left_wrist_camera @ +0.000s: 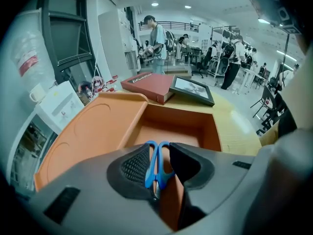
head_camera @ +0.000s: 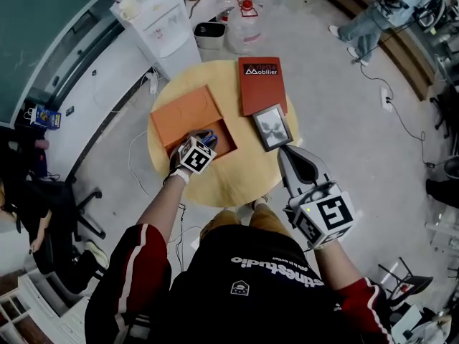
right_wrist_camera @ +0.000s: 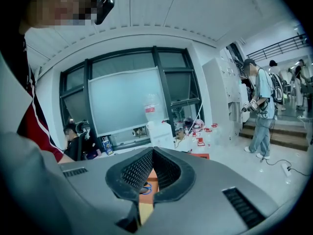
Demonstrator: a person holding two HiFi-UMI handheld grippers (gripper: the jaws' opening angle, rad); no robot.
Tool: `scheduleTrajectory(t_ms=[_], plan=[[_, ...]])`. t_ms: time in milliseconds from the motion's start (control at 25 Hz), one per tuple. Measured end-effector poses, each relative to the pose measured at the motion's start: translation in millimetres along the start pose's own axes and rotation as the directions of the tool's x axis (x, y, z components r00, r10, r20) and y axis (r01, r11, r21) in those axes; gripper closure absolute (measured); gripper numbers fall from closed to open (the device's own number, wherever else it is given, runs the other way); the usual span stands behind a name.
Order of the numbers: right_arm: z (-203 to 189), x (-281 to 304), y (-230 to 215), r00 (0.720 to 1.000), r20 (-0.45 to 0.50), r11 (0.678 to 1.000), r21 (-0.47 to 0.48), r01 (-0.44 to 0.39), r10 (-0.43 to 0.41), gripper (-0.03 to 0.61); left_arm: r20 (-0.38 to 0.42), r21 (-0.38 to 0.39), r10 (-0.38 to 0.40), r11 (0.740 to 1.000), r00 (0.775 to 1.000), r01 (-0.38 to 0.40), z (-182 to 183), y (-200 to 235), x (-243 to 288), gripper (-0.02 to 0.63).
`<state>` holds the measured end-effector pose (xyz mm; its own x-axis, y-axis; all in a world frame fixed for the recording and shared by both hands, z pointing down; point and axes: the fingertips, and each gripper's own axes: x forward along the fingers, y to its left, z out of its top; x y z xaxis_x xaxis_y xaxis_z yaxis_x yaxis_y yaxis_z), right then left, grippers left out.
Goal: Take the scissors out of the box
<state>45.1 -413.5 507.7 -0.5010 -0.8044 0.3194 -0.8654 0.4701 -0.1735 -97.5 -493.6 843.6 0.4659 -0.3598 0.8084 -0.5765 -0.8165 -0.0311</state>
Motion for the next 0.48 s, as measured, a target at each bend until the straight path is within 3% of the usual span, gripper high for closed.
scheduleTrajectory(t_ms=[280,480], plan=[[-6,0,-6,1.0,-0.008,1.0,0.008,-0.011,0.011,0.552,-0.078,0.026,-0.01,1.0,0.997,0.012,-12,-1,16,0.474],[-12,3,-10,1.0,-0.02,1.0,0.014,-0.01,0.011,0.551,-0.095,-0.009,-0.047,0.999,0.994,0.046,-13,-4,19,0.487]])
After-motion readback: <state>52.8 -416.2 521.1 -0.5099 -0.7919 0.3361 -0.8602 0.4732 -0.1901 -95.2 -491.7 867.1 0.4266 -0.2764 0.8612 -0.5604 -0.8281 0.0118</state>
